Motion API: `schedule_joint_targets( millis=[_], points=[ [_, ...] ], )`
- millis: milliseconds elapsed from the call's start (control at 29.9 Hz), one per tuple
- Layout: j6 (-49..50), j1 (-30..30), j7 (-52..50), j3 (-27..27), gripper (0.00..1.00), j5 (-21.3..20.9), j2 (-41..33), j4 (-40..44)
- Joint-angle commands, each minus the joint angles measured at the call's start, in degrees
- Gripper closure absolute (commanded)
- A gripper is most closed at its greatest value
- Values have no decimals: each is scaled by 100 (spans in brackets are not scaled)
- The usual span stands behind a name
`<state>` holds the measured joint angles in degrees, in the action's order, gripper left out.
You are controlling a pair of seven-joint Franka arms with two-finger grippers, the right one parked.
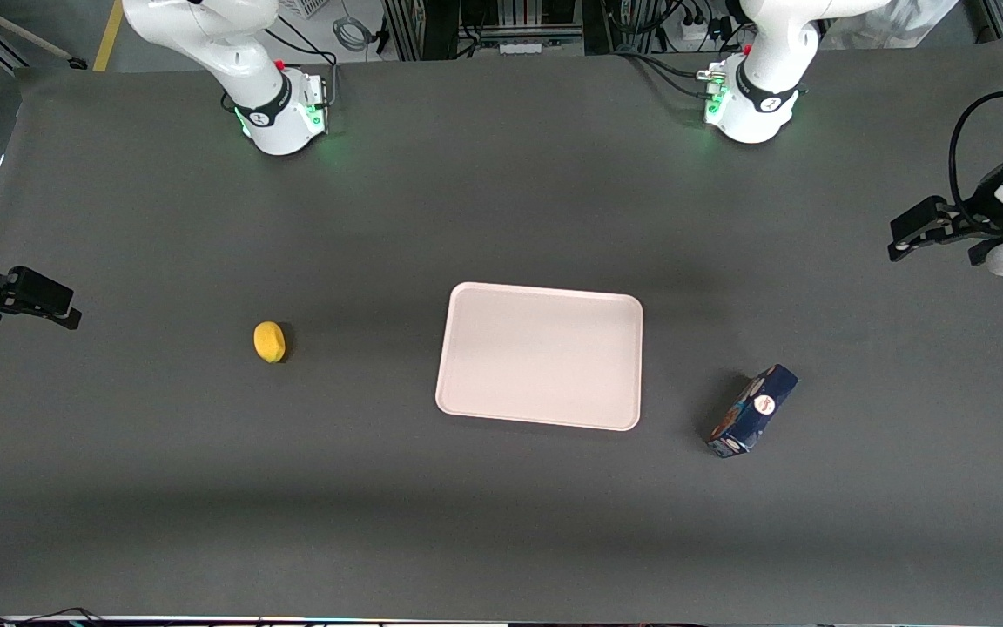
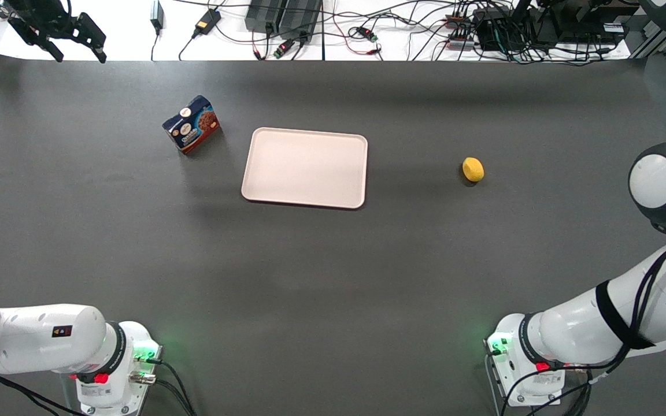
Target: Place cookie box on tray
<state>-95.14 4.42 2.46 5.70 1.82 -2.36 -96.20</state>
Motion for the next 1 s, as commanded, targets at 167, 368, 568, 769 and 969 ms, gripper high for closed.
schedule_joint_targets(
  millis=[167, 368, 568, 769, 969],
  points=[
    [127, -12, -8, -34, 0, -103, 43, 128],
    [127, -20, 9, -78, 0, -147, 43, 119],
    [57, -29, 114, -87, 0, -147, 96, 128],
    [-241, -82, 711, -52, 0, -155, 210, 128],
    [-496, -91, 1494, 18, 0, -199, 456, 137]
  ],
)
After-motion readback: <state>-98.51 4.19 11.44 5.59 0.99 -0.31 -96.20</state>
